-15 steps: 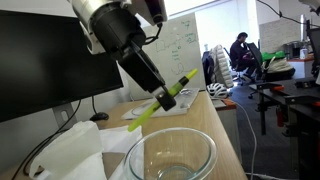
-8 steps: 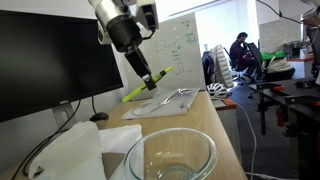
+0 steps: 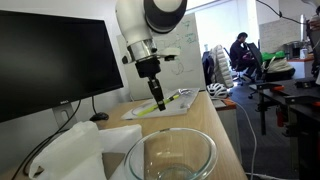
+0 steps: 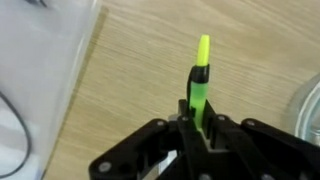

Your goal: Remove the yellow pen from the bowl

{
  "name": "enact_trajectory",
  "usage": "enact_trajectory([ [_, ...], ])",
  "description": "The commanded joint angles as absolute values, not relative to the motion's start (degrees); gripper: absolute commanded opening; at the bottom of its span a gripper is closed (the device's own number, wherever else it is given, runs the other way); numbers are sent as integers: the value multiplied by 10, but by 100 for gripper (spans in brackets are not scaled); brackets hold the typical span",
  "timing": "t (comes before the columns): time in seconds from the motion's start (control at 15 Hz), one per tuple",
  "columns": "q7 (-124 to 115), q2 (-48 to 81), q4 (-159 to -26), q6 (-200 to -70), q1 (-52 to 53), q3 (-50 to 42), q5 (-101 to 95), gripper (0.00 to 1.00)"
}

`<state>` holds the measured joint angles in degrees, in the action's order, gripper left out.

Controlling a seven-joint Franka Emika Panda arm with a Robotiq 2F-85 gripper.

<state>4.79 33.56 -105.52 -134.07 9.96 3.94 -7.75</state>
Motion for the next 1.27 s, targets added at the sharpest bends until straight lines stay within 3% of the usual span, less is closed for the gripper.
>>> enact_trajectory([
  [0.0, 22, 289, -1158, -1452, 100, 29, -108, 4],
  [0.47, 9, 258, -1243, -1504, 99, 10, -113, 6],
  [0.53, 17, 253, -1245, -1495, 94, 12, -113, 41],
  [0.67, 40, 238, -1247, -1482, 79, 29, -94, 48],
  [1.07, 67, 144, -1249, -1419, 55, 90, 16, 95],
  [1.2, 89, 111, -1247, -1393, 52, 101, 59, 100],
])
